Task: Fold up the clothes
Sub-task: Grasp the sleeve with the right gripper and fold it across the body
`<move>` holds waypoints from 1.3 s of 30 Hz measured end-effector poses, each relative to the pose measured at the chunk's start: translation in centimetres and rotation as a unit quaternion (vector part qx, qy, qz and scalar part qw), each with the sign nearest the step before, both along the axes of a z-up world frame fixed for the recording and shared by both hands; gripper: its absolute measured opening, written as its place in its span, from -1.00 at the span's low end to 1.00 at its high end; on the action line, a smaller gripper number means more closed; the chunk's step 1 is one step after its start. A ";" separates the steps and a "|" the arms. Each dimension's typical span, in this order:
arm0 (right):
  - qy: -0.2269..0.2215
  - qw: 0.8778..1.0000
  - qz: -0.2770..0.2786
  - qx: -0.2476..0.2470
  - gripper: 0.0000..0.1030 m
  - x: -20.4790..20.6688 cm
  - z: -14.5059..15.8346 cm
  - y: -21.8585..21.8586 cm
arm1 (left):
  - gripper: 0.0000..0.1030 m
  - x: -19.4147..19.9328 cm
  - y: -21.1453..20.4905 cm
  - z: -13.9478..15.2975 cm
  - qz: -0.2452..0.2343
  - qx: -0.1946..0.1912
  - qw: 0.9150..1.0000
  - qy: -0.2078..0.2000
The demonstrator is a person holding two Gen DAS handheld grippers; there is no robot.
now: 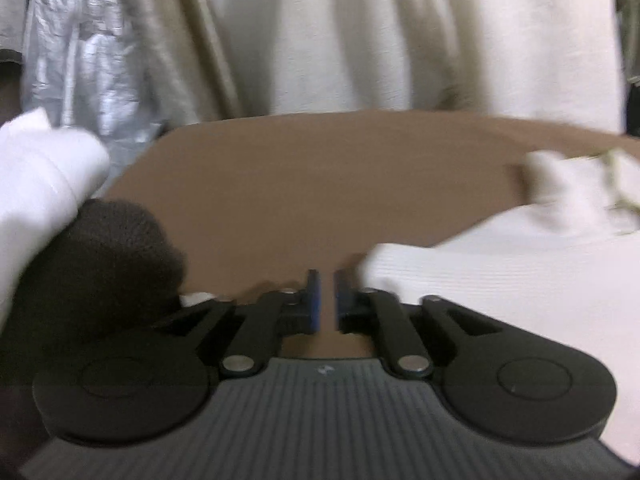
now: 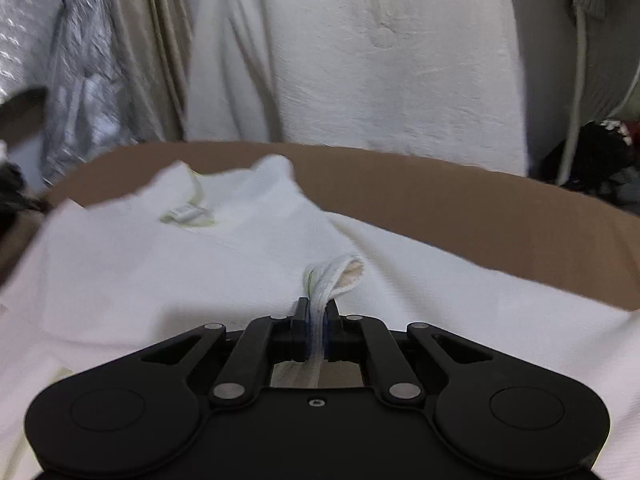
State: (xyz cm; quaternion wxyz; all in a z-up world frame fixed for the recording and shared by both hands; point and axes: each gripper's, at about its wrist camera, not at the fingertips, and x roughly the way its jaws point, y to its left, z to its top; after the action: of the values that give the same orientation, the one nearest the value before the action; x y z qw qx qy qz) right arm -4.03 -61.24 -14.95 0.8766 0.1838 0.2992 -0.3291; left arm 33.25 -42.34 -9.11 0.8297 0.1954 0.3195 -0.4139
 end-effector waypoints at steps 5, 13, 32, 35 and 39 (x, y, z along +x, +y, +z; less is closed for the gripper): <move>-0.001 0.999 -0.002 0.034 -0.11 -1.0 -0.4 -0.1 | 0.27 -4.4 -0.3 0.0 -0.045 -0.006 0.999 0.007; 0.046 0.991 -0.108 0.067 0.03 -11.5 1.0 1.5 | 0.78 -7.5 -0.5 -4.6 0.035 0.198 0.969 -0.144; -0.225 0.860 -0.447 0.101 0.05 -36.0 -4.3 -3.0 | 0.72 -21.8 -8.3 -1.5 -0.126 0.023 0.983 0.135; -0.199 0.857 -0.465 0.100 0.03 -36.0 -4.3 -6.1 | 0.71 -21.9 -8.7 -2.9 -0.094 0.038 0.982 0.161; -0.157 0.874 -0.454 0.075 -0.89 -34.4 -2.5 -8.8 | 0.71 -20.5 -7.1 -2.2 -0.074 0.019 0.988 0.133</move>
State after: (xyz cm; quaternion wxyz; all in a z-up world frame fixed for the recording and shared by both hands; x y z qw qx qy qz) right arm -38.44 -70.04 -17.48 0.6502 0.4136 0.0649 -0.6340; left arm 12.75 -49.40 -11.27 0.7429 0.1772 0.4193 -0.4909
